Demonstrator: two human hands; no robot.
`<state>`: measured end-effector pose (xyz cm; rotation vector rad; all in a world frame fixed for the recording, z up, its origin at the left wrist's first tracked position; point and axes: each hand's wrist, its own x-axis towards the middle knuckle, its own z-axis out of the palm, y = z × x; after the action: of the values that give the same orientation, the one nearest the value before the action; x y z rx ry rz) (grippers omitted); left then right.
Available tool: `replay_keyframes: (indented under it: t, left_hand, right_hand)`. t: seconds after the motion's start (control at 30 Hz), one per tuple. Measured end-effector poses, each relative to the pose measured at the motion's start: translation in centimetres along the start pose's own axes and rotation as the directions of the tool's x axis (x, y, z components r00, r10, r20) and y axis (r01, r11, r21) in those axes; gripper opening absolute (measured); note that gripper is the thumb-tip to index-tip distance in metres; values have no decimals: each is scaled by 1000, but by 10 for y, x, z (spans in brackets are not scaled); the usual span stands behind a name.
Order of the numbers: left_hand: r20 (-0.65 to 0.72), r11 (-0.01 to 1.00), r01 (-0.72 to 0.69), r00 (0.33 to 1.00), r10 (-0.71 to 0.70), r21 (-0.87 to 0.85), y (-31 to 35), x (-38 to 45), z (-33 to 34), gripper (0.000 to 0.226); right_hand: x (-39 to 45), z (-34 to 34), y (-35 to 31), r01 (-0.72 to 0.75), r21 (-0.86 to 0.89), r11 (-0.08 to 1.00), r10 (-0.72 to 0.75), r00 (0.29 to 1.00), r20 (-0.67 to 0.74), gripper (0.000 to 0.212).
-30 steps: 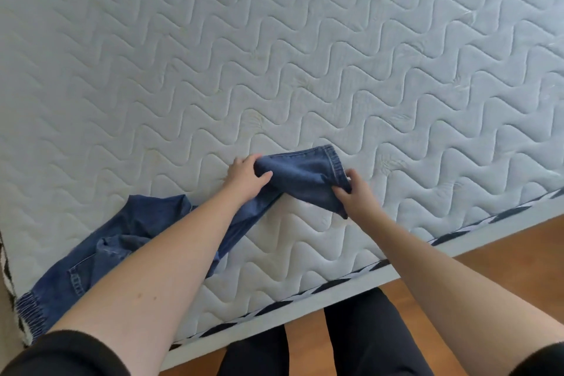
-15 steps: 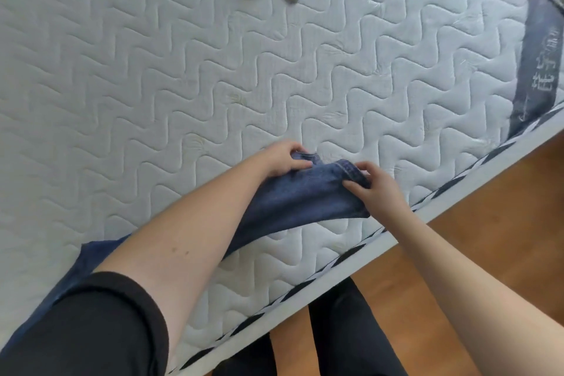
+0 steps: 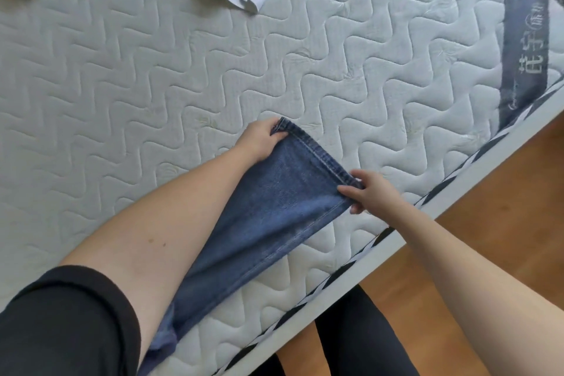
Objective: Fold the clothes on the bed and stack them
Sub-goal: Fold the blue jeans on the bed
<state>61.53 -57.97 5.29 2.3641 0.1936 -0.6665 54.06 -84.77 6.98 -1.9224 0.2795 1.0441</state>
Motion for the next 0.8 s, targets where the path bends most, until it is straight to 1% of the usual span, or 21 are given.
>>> replay_keyframes:
  t: [0.03,0.1,0.17,0.23,0.27,0.33,0.43,0.57,0.63,0.73,0.8]
  left_hand:
    - [-4,1000,-6,1000,6,-13,5,6,0,19]
    - [-6,1000,-8,1000,8,-9,17,21,0,17]
    - [-7,998,7,1000,-7,58,30,37,1,23]
    - [9,991,8,1000,-9,137,39,51,2,28]
    - [16,987,3,1000,-5,160,43,57,3,25]
    - [8,983,-14,1000,13,185,50,70,3,18]
    - [-28,977,-20,999,27,214,63,89,8,16]
    - [-40,965,38,999,-29,261,74,108,24,20]
    - [-60,968,67,997,-54,242,74,111,33,16]
    - [-92,984,101,992,-87,150,68,110,46,12]
    - [-101,988,105,991,-93,112,66,110,53,10]
  right_hand:
    - [3,-7,1,11,-66,998,-14,999,-42,8]
    - [9,-21,5,4,-228,974,-29,994,-107,16]
    - [16,-33,10,-44,-316,948,-8,987,-161,28]
    - [26,-42,14,-61,-326,944,-1,983,-185,36]
    - [32,-46,16,-56,-319,946,-7,981,-193,37]
    - [43,-53,18,-35,-298,954,-34,974,-226,30]
    - [61,-65,19,-27,-273,962,-50,961,-271,20]
    - [82,-75,23,-72,-277,958,-22,946,-322,20]
    - [87,-74,26,-97,-283,954,-8,937,-349,21]
    - [93,-70,28,-129,-325,937,0,930,-369,25]
    - [95,-69,27,-133,-371,919,-14,930,-368,24]
